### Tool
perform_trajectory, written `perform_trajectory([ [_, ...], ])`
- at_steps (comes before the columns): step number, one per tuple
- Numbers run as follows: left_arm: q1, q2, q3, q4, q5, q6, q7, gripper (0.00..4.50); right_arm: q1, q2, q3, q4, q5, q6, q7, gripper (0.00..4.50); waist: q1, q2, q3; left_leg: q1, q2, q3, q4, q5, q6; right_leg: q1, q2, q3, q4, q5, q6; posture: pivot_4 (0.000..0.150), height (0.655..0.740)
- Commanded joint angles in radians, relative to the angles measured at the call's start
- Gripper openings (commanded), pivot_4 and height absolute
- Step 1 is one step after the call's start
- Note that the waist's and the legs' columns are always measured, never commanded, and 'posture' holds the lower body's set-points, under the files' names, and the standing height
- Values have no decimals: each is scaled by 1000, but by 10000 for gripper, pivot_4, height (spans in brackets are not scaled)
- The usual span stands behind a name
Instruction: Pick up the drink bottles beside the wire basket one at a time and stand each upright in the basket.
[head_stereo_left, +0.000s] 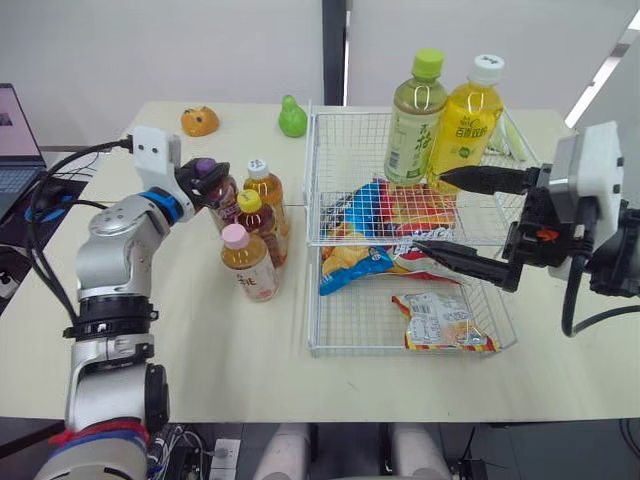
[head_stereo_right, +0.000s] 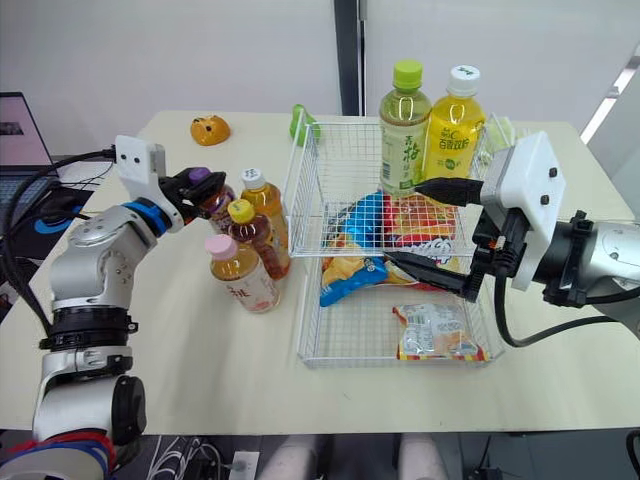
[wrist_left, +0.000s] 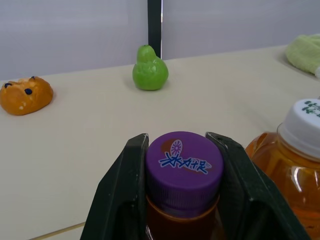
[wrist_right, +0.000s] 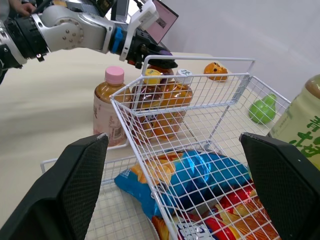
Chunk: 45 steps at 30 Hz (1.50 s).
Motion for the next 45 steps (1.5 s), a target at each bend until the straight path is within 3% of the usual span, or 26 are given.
perform_trajectory([
  [1, -86, 129, 64, -124, -59, 69, -56, 13711, -38, -74, -136, 80, 43, 13, 57, 45000, 1, -1, 1, -1, 0, 0, 0, 0, 0, 0, 0, 0, 0, 0, 0, 1500, 7400],
  [5, -217, 226, 17, -85, -70, 129, -141, 13711, -15, -106, -170, 125, 35, 9, 110, 45000, 6, -2, 1, -1, 0, -1, 1, 0, 0, 0, 0, -2, -1, 0, 0, 1500, 7400],
  [8, -408, 262, -47, 22, -44, 162, -201, 13711, 5, -114, -186, 156, 12, 3, 141, 45000, 10, -2, 1, -2, 0, -3, 1, 0, 0, 2, 0, -4, -3, 0, 0, 1500, 7400],
  [12, -701, 234, -134, 184, -34, 224, -295, 13711, 35, -127, -221, 179, -10, -6, 193, 45000, 8, -3, 2, -5, 0, -3, 2, 0, 0, 3, 1, -10, -8, 2, 2, 1500, 7400],
  [22, -1091, 75, -194, 482, -31, 285, -438, 13711, 78, -113, -261, 154, -2, 4, 193, 45000, -18, -2, 2, -10, -1, -3, 1, 0, 0, 1, 0, -12, -9, 1, 2, 1500, 7400],
  [32, -1120, -73, -219, 516, -32, 324, -532, 13711, 107, -103, -287, 140, -7, -4, 179, 45000, -24, -2, 2, -10, -1, -3, 1, 0, 0, 0, 0, -11, -7, 1, 2, 1500, 7400],
  [45, -915, -214, -238, 437, 18, 186, -480, 13711, 127, -112, -325, 141, -13, -12, 182, 45000, -22, -2, 2, -10, -1, -3, 1, 0, 0, -2, -1, -9, -7, 1, 2, 1500, 7400],
])
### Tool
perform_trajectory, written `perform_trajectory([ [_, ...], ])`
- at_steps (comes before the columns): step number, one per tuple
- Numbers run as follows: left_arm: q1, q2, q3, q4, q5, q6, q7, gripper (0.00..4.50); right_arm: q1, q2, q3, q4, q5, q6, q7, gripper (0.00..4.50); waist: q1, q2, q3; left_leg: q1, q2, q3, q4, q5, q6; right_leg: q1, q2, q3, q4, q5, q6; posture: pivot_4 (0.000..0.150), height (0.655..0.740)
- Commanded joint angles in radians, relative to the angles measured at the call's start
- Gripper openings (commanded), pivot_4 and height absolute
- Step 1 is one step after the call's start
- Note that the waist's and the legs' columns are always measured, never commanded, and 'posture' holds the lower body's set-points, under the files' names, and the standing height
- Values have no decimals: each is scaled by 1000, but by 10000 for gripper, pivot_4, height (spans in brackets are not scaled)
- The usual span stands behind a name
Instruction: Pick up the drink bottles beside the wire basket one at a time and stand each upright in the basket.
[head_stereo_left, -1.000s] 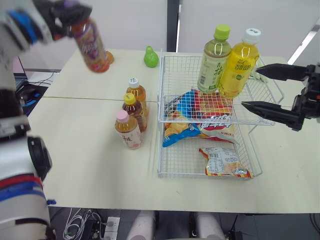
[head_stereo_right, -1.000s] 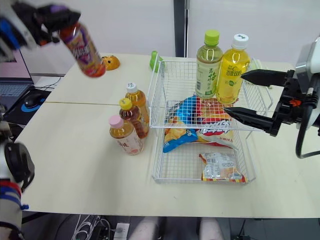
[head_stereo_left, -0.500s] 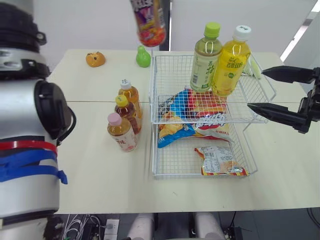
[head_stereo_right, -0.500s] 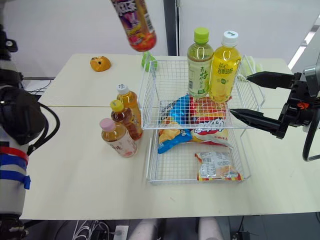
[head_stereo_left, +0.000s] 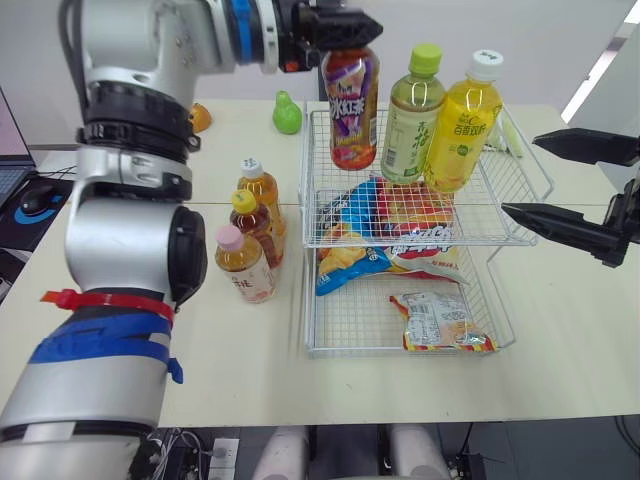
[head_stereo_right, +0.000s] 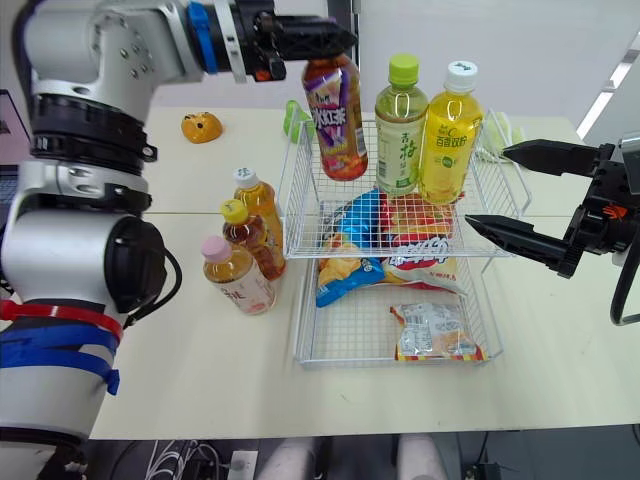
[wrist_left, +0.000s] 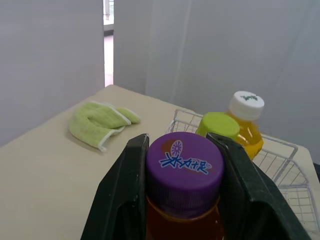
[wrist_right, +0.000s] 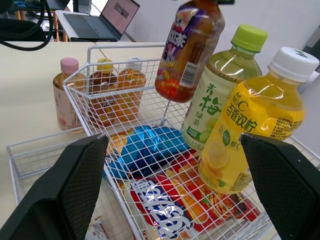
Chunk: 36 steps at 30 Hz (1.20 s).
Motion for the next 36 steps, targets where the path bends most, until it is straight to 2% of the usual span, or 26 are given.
perform_trajectory([
  [1, -11, -13, 10, -62, 6, -77, 14, 13711, 0, -10, -51, -7, -9, -17, 2, 45000, 0, 0, 0, 0, 0, 0, 0, 0, 0, 0, 0, 0, 0, 0, 0, 1500, 7400],
  [13, -10, -43, 14, -8, 36, -130, 2, 13711, 8, -3, -48, -4, -41, -34, 1, 45000, 1, 0, 0, 0, 0, 1, 0, 0, 0, 0, 0, 0, 0, 0, 0, 1500, 7400],
  [15, -10, -43, 11, -9, 40, -135, -7, 20896, 5, -3, -45, -4, -42, -34, -1, 45000, 1, 0, 0, 0, 0, 1, 0, 0, 0, 0, 0, 0, 0, 0, 0, 1500, 7400],
  [17, -9, -40, 5, -20, 42, -143, -24, 25781, 6, -4, -43, -4, -44, -35, -1, 45000, 1, 0, 0, 0, 0, 1, 0, 0, 0, 0, 0, 0, 0, 0, 0, 1500, 7400],
  [23, -7, -23, 5, -66, 38, -124, -59, 44742, 8, -3, -46, -7, -42, -35, -4, 45000, 1, 0, 0, 0, 0, 1, 1, 0, 0, 0, 0, 0, 1, 0, 0, 1500, 7400],
  [30, -32, 35, 23, -97, 35, -114, -69, 44742, 13, -2, -52, -8, -44, -36, -4, 45000, 0, 0, 0, 0, 0, 1, 1, 0, 0, 0, 0, 0, 1, 0, 0, 1500, 7400],
  [36, -43, 134, 43, -137, 25, -75, -80, 44742, 2, -7, -50, -1, -44, -38, -8, 45000, 0, 1, 0, 0, 0, 0, 1, 0, 0, 0, 0, 0, 1, 0, 0, 1500, 7400],
])
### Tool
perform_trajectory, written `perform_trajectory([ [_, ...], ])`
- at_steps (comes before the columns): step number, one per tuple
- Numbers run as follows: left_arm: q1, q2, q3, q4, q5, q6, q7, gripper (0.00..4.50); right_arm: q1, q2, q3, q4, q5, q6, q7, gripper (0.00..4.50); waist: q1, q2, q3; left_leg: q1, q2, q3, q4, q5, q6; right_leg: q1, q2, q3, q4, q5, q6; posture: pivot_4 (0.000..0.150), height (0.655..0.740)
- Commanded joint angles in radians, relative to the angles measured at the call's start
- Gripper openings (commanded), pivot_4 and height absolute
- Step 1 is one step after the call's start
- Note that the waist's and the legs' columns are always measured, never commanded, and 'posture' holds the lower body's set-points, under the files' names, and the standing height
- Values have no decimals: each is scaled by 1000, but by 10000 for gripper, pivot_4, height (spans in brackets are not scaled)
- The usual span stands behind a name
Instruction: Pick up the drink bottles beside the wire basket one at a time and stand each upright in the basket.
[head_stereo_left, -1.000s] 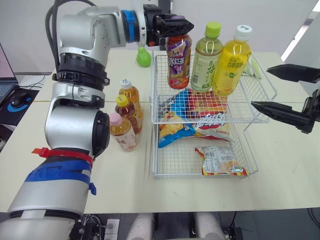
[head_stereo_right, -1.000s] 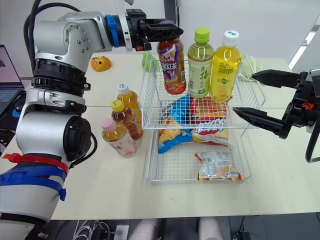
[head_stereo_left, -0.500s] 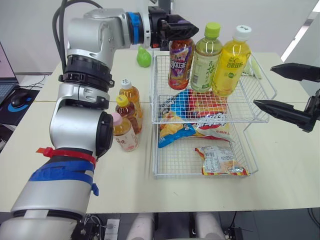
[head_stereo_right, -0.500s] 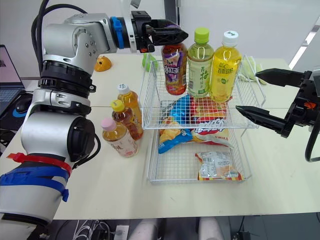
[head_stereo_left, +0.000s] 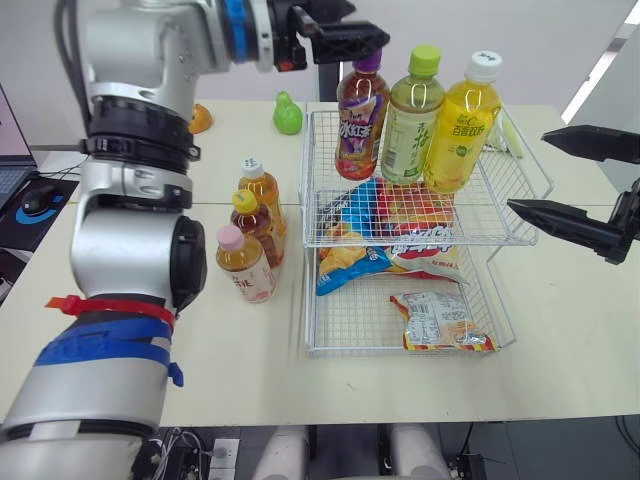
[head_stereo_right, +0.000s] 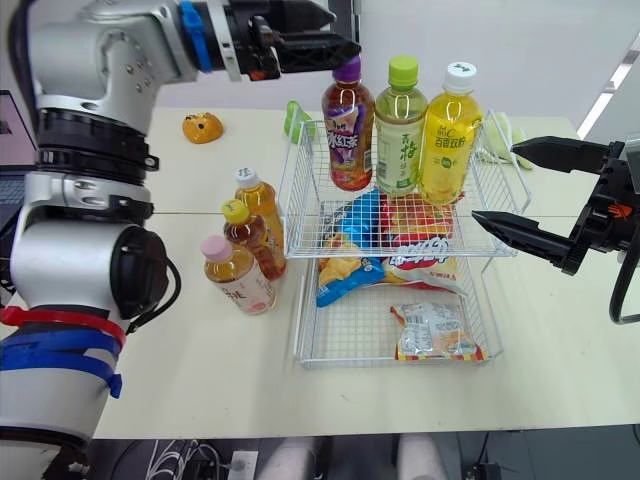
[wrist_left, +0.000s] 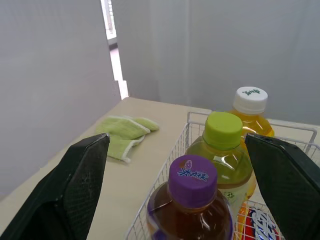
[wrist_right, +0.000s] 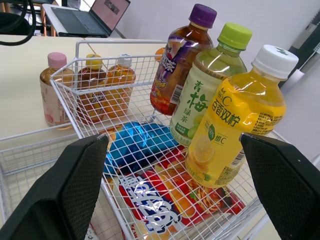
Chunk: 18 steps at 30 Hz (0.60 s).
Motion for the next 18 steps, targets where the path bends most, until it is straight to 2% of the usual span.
perform_trajectory([
  [1, -32, 71, 42, -82, -34, 48, -15, 44742, -19, -8, -34, 0, -4, -19, -5, 45000, 0, 0, 0, 0, 0, 0, 0, 0, 0, 0, 0, 0, 0, 0, 0, 1500, 7400],
  [6, 39, 200, 86, -243, -104, 170, -54, 44742, -23, -11, -23, 6, -9, -25, 2, 45000, -3, 1, 0, 1, 1, 0, 0, 0, 0, 0, 0, 1, 0, 0, 0, 1500, 7400],
  [9, 149, 312, 118, -386, -151, 239, -85, 44742, -38, -4, 7, 8, -38, -65, 10, 45000, -3, 1, -1, 3, 1, 0, 0, 0, 0, 0, 0, 4, 2, 0, 0, 1500, 7400],
  [13, 315, 416, 220, -571, -236, 366, -37, 44742, -84, 19, 72, 27, -53, -130, 56, 45000, -2, 1, 0, 5, 1, 2, 0, 0, 0, 0, 1, 7, 5, -1, 0, 1500, 7400],
  [18, 629, 544, 406, -769, -299, 455, 2, 44742, -160, 39, 186, 66, -13, -154, 191, 45000, -3, 1, -1, 11, 2, 5, -1, 0, 0, 2, 1, 11, 7, -1, 0, 1500, 7400],
])
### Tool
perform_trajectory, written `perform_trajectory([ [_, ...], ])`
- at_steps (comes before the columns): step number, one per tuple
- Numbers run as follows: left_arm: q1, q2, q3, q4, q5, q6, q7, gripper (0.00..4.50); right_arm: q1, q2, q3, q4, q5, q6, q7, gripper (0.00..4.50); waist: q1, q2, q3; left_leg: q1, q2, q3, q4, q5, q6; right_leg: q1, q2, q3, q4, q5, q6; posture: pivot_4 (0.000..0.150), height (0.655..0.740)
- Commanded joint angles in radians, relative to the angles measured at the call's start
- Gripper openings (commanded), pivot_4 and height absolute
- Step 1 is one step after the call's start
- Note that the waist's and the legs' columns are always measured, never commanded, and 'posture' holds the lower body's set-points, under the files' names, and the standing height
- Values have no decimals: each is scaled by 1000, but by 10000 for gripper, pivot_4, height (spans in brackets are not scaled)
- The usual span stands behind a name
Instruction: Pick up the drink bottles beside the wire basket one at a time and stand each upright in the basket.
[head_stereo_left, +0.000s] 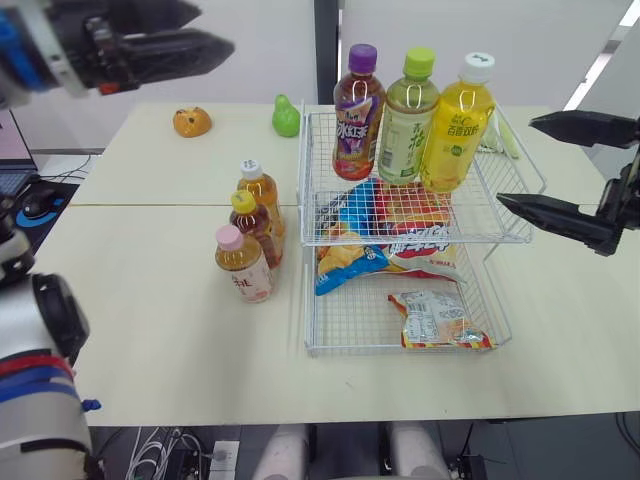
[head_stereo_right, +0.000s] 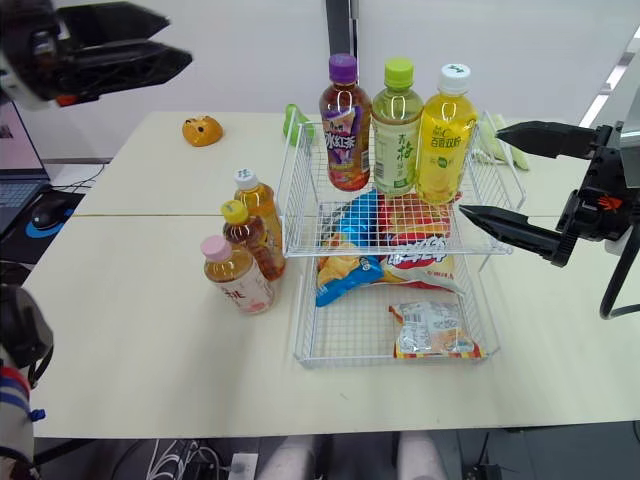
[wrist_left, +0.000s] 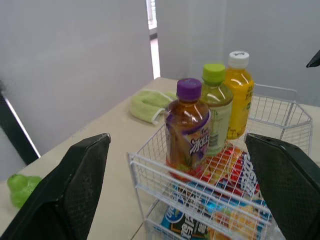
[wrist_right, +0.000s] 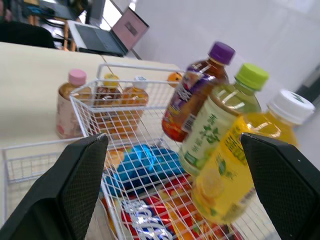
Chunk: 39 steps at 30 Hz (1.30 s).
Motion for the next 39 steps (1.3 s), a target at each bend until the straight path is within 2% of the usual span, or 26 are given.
perform_trajectory([
  [1, 176, 72, 168, -143, -53, 55, 26, 44742, -59, -10, 58, 27, 54, -1, 112, 45000, -1, 0, 0, 1, 1, 1, 0, 0, 0, 0, 0, 1, 0, 0, 0, 1500, 7400],
  [4, 468, 108, 330, -245, -28, 66, 26, 44742, -134, 10, 153, 56, 67, 7, 190, 45000, -4, 1, 0, 2, 2, 2, 0, 0, 0, 0, 1, 2, 1, 0, -1, 1500, 7400],
  [8, 731, 65, 495, -371, -66, 84, 25, 44742, -201, 35, 225, 88, 46, 4, 241, 45000, 3, 1, 0, 2, 6, 3, 0, 0, 0, 0, 5, 2, 0, 0, -3, 1500, 7400],
  [11, 935, -22, 587, -504, -70, 28, 32, 44742, -238, 51, 266, 108, 16, 0, 259, 45000, 8, 1, -1, 2, 8, 4, -1, -1, -1, 0, 6, 3, -3, 1, -4, 1500, 7400],
  [13, 1008, -93, 619, -605, -124, 45, 69, 44742, -256, 61, 287, 121, -4, -1, 266, 45000, 12, 2, -1, 2, 11, 4, -1, -1, -1, 2, 7, 2, -9, 2, -6, 1500, 7400],
  [18, 1045, -199, 603, -724, -227, 87, 208, 44742, -293, 93, 321, 135, -31, 4, 286, 45000, 24, 1, -1, 2, 13, 5, -1, -1, -2, 2, 8, 2, -11, 4, -7, 1500, 7400],
  [25, 908, -357, 468, -789, -310, 86, 527, 44742, -314, 119, 322, 133, -41, 18, 281, 45000, 32, 1, -1, 2, 12, 6, 0, -1, -2, 3, 10, 2, -11, 5, -6, 1500, 7400],
  [30, 903, -477, 345, -864, -254, 39, 758, 44742, -312, 115, 310, 123, -42, 32, 274, 45000, 32, 1, -1, 2, 13, 7, 0, -1, -2, 2, 10, 3, -11, 6, -7, 1500, 7400],
  [39, 899, -548, 129, -885, -110, -30, 993, 44742, -300, 114, 296, 113, -46, 39, 269, 45000, 33, 1, -2, 2, 12, 8, 0, -1, -2, 2, 11, 4, -11, 7, -7, 1500, 7400],
])
